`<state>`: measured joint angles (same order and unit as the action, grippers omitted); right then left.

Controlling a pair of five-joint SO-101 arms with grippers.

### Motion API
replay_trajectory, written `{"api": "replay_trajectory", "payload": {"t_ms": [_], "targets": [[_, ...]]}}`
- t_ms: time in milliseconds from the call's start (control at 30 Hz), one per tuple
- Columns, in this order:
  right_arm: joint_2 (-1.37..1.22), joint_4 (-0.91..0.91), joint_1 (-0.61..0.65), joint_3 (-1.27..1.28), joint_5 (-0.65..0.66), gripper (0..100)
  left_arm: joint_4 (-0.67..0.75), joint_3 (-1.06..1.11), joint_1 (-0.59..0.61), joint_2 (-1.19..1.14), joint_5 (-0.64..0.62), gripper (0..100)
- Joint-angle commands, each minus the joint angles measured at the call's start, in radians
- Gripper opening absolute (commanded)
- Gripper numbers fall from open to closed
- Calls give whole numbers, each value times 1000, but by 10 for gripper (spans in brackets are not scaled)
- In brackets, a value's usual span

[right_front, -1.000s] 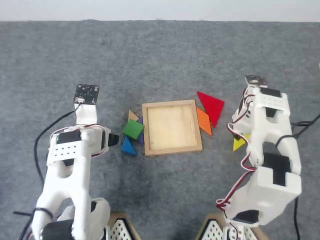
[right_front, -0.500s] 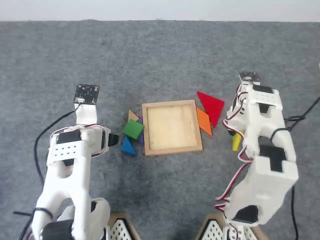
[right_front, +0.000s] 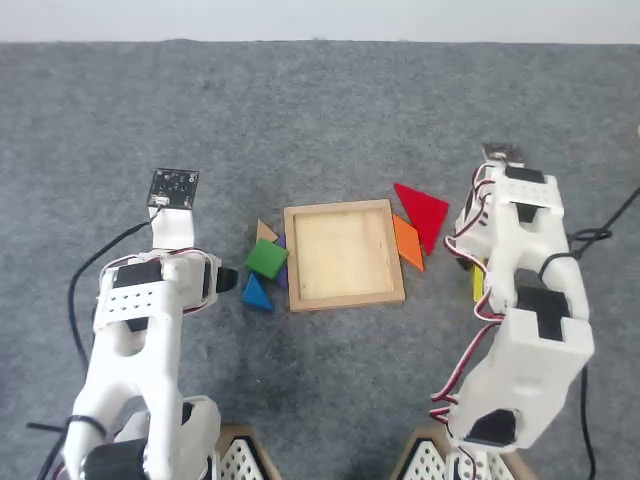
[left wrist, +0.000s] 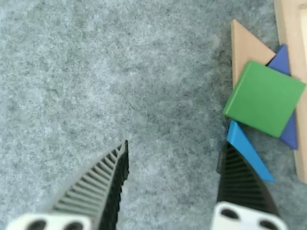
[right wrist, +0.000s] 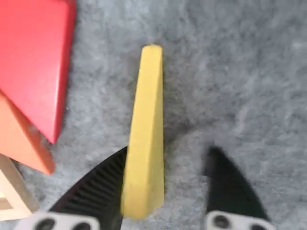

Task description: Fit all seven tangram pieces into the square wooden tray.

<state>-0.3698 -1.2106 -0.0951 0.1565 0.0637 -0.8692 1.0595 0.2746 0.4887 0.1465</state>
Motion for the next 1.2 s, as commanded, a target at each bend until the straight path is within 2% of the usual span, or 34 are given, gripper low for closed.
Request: {"api": "replay_trajectory", "payload": {"t_ms": [0, 233, 400, 567, 700, 933, 1033, 1167], "targets": [[15, -38, 36, -61, -6, 17, 25, -8, 6, 32, -6, 294], [136, -143, 82, -120, -6, 8, 25, -7, 5, 32, -9, 294], [334, -237, 217, -126, -28, 7, 26, 2, 0, 32, -9, 294], [447, -318, 400, -118, -141, 7, 26, 2, -2, 32, -11, 294], [447, -265, 549, -118, -173, 7, 26, 2, 3, 32, -11, 294], [404, -130, 711, -121, -181, 7, 26, 16, -3, 32, -57, 294], [314, -90, 754, -121, -224, 7, 26, 15, -3, 32, -57, 294], [220, -28, 742, -124, -296, 7, 26, 15, -3, 34, -55, 294]]}}
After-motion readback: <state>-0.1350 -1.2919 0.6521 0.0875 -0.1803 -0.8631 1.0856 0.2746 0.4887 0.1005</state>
